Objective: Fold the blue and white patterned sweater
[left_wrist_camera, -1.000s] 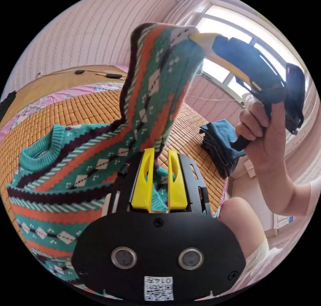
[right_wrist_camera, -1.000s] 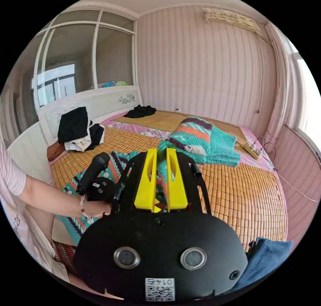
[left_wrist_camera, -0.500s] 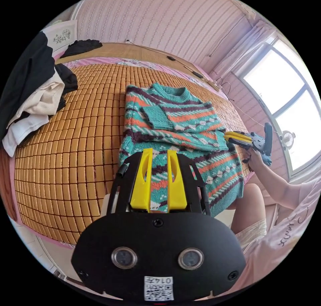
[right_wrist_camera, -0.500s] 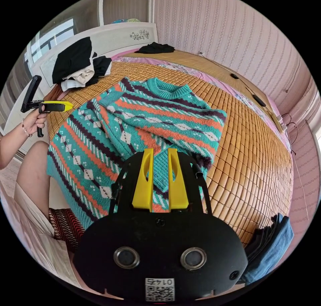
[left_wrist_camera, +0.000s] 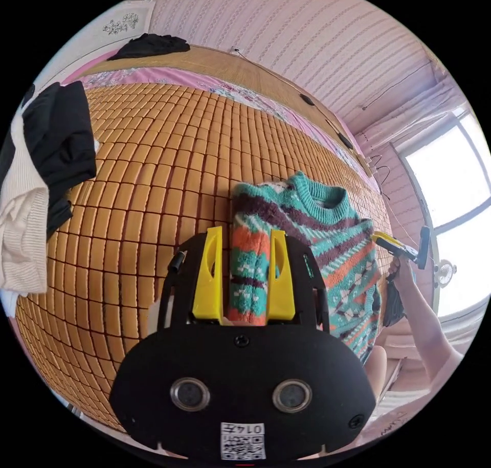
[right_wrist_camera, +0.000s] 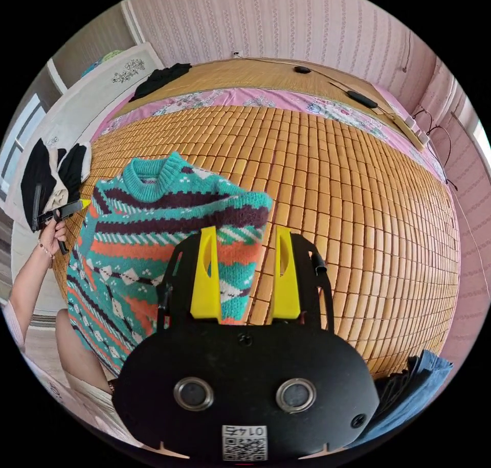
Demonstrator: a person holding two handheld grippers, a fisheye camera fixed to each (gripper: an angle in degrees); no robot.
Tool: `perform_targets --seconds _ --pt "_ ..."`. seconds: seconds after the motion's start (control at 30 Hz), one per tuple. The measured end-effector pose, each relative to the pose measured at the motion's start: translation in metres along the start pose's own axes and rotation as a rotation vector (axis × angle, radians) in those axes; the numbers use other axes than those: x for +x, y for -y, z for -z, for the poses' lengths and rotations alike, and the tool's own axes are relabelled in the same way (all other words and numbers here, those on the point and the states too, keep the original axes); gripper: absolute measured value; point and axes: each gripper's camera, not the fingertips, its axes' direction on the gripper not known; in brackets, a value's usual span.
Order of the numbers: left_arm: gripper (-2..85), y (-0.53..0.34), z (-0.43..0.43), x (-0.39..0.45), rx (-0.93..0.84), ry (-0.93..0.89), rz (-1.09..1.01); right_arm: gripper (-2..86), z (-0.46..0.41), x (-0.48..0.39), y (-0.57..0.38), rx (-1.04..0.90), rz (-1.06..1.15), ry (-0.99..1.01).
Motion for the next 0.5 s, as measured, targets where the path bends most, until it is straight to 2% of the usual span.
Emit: perform_targets --seconds 0.03,0.1,0.2,0.33,0.5 --pt "10.8 0.006 -0.007 -0.001 -0.057 -0.022 -0.002 11.1 -0.003 0.004 0.003 -0.024 -0.01 0.039" --pt "7.7 0.011 -0.003 0.004 -0.063 0.05 -0.041 7.4 0.0 0.014 0.012 -0.031 -0.028 0.086" --pt "6.2 0.02 0.018 0.011 0.006 0.055 -0.066 6.4 0.02 0.028 0.017 0.04 -0.049 0.067" --pt "5.9 0.027 0.057 0.02 0.14 -0.05 -0.076 6.2 0.052 0.043 0.017 0.161 -0.058 0.151" --pt "5.9 -0.006 0.108 0.032 0.187 -0.159 -0.254 6.1 0.097 0.02 -0.033 0.283 0.185 0.203"
